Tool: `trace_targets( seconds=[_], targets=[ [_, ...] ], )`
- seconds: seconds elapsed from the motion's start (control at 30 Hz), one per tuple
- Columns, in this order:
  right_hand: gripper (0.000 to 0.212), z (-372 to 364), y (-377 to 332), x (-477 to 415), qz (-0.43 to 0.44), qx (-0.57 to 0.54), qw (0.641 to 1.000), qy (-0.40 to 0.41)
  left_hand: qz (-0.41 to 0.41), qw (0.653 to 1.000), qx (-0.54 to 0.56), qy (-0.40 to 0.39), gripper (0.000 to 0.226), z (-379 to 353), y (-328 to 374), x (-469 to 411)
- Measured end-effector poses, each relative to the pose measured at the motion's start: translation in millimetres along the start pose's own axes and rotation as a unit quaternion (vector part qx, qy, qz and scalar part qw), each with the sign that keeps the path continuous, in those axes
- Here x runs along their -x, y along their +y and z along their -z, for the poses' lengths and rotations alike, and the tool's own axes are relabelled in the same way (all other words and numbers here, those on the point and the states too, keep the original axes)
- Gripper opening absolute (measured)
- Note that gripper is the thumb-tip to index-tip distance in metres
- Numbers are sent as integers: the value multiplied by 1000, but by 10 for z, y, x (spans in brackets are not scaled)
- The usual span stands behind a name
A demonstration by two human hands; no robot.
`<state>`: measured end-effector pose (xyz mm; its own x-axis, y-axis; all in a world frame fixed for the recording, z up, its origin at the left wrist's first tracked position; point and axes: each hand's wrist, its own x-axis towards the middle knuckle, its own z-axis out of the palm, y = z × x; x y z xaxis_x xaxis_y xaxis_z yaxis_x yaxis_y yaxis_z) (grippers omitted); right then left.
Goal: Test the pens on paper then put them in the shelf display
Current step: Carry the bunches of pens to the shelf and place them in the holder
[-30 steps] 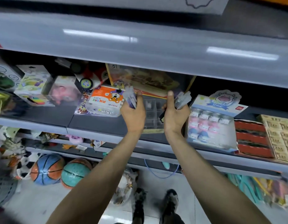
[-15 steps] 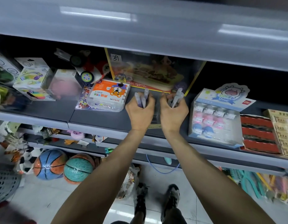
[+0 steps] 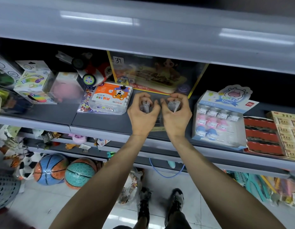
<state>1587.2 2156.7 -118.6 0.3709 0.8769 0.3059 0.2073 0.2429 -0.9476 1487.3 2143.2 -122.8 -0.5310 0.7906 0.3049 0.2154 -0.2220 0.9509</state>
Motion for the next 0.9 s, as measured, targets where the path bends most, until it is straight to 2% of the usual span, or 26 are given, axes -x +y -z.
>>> trace_targets(
  seconds=[0.2, 0.37, 0.53, 0.67, 0.9],
  targets=[
    [43, 115, 6, -40, -8, 5, 999, -51, -4, 1000, -4, -27, 27, 37, 1, -3],
    [51, 158, -30, -92, -3, 8, 995, -97, -3, 1000, 2, -27, 12, 47, 13, 11],
    [40, 214, 41, -117, -29, 20, 992, -118, -8, 998, -24, -51, 7, 97, 8, -15],
    [22, 204, 60, -98, -33, 72, 990, -120, -13, 997, -44, -61, 10, 109, 30, -14],
    [9, 265, -73, -163, 35, 215, 956, -194, -5, 993, -80, -88, 9, 235, 99, -68]
  ],
)
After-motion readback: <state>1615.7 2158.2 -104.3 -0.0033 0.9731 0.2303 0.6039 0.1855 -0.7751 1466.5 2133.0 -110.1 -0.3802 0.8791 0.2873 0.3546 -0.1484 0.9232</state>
